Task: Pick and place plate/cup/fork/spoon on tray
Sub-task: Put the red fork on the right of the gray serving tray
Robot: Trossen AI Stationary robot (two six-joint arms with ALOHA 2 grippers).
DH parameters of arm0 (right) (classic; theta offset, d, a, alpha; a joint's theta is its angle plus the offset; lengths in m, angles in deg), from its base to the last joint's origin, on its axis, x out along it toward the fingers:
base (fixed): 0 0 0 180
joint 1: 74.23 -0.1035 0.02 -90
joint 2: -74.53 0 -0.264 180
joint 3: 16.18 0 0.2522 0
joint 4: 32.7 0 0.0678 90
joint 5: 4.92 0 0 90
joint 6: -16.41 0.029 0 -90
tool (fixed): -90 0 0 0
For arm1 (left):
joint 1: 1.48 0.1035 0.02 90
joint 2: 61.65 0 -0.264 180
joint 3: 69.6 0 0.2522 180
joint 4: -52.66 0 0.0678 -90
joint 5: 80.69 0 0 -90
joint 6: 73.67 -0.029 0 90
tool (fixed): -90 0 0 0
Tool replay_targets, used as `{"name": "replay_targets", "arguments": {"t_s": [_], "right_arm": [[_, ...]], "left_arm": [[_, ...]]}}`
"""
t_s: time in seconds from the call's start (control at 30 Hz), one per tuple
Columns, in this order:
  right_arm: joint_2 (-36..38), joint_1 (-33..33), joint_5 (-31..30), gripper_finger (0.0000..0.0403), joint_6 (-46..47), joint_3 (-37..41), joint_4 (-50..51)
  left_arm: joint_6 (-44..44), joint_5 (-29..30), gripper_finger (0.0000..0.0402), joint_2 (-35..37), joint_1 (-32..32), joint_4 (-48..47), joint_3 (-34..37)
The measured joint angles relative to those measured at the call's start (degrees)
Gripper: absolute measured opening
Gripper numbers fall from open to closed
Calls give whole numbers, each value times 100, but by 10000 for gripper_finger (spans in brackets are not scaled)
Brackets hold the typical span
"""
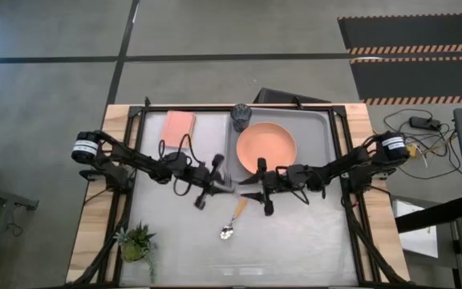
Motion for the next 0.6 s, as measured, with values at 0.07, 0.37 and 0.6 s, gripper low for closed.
{"name": "replay_targets", "arguments": {"t_s": [0.07,0.37,0.6], "right_arm": [[263,9,262,189,46,2,395],[1117,16,788,224,-49,-2,959],[850,39,1056,224,-287,-519,1309]], "left_arm": [[7,-747,6,37,-4,33,19],[136,-1318,6,42,67,-325,96],[128,-1313,6,42,163,-605,98]]}}
